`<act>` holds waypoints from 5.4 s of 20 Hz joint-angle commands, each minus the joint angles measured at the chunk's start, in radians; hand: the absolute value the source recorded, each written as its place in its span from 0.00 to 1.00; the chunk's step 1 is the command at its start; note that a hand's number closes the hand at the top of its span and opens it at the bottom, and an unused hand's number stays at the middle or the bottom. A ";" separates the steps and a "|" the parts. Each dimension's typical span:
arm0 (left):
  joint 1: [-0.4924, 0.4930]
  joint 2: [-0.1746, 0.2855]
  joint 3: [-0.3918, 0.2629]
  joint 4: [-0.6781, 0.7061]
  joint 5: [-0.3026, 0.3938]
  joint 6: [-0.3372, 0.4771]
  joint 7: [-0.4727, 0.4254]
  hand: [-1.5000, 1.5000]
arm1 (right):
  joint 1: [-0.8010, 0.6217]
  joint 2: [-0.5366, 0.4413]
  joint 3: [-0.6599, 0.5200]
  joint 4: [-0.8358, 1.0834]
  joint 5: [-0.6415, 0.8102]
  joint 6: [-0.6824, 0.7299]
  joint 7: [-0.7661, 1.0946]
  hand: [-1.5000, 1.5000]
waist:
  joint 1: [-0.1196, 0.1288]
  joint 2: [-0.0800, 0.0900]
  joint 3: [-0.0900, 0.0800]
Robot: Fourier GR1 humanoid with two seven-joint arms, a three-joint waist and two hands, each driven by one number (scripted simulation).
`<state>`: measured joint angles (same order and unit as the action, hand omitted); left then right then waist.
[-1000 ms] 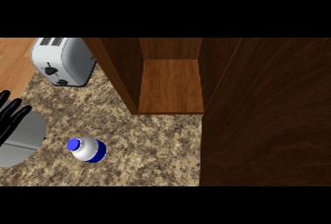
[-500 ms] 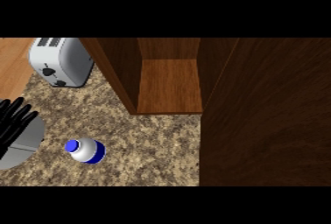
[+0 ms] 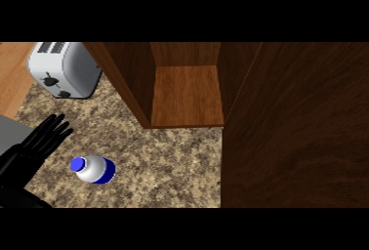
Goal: Pick up the bottled water, place it into the cabinet and close the cabinet
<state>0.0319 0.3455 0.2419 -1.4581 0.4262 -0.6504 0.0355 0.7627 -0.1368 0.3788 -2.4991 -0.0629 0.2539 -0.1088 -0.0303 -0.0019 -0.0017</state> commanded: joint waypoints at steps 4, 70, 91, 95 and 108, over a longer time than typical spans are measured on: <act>-0.111 -0.080 -0.043 0.296 -0.192 0.012 -0.195 0.00 | 0.096 -0.040 0.041 -0.195 0.044 -0.016 0.038 0.00 | -0.004 0.002 -0.001; -0.551 -0.346 -0.665 0.486 -0.057 1.085 -0.439 1.00 | 0.334 -0.278 -0.014 -0.103 -0.044 -0.092 -0.360 0.00 | 0.000 0.002 0.001; -1.037 -0.346 -0.602 1.063 0.001 1.385 -0.391 1.00 | 0.333 -0.257 -0.045 -0.050 -0.040 -0.045 -0.411 0.00 | -0.031 0.015 0.002; -1.078 -0.316 -0.616 1.209 -0.066 1.477 -0.406 0.00 | 0.312 -0.256 -0.061 0.004 -0.052 -0.023 -0.450 0.00 | -0.049 0.027 0.003; -1.152 -0.335 -0.454 1.153 0.033 1.416 -0.615 0.00 | 0.328 -0.276 -0.125 -0.024 -0.097 0.029 -0.461 0.00 | -0.044 0.033 -0.002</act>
<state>-1.1098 0.0242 -0.2849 -0.2350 0.4031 0.7854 -0.4839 1.0825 -0.4066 0.2707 -2.4721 -0.0776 0.2711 -0.5874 -0.0754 0.0266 -0.0021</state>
